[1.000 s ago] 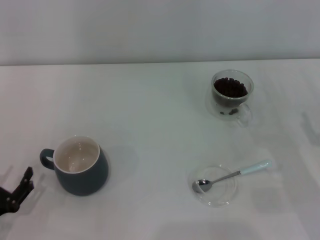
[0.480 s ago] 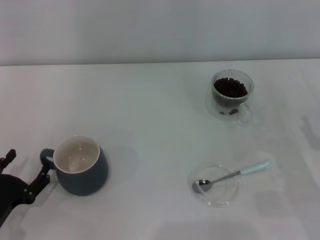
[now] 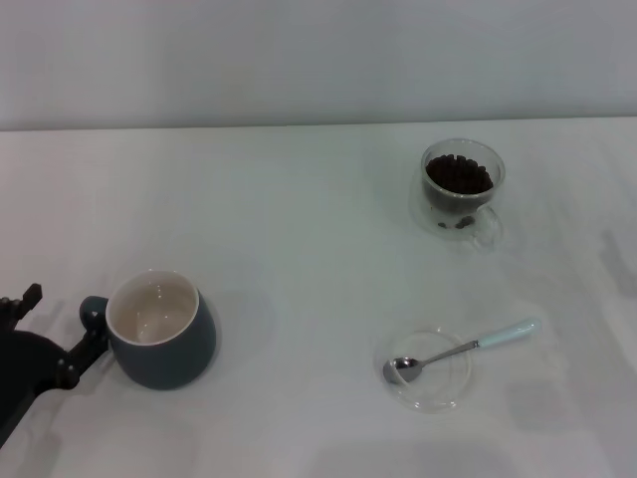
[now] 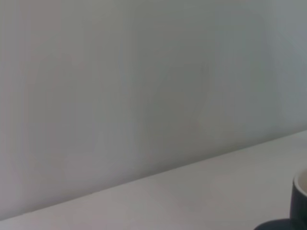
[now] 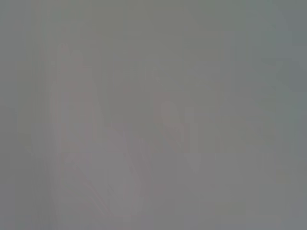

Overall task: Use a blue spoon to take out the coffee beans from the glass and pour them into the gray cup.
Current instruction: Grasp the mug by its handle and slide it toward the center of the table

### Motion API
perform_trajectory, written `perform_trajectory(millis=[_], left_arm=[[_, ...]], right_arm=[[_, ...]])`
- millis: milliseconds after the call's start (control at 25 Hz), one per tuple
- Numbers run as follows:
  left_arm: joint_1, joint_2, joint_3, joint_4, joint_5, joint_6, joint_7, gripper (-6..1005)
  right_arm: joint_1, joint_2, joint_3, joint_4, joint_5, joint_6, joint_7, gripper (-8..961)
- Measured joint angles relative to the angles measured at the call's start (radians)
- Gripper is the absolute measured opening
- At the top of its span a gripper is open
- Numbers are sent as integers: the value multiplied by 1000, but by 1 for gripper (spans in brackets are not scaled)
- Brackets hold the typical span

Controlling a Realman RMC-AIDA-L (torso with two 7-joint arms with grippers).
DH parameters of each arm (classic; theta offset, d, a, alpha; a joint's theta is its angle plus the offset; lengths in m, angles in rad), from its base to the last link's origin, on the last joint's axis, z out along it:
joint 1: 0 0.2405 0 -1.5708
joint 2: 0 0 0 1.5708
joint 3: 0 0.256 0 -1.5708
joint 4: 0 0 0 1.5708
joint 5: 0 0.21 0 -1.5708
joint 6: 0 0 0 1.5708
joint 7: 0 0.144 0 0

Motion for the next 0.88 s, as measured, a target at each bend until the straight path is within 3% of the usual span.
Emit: perform_trajectory(millis=[400, 560, 880], left_arm=[[-35, -2, 1, 1, 2, -66, 0, 854], [-50, -3, 3, 14, 3, -94, 1, 638], [-60, -3, 0, 45, 2, -97, 3, 348]], right_arm=[[5, 1, 6, -1, 0, 5, 0, 857], [7, 1, 8, -4, 4, 11, 0, 857], [16, 1, 8, -9, 3, 20, 0, 857]])
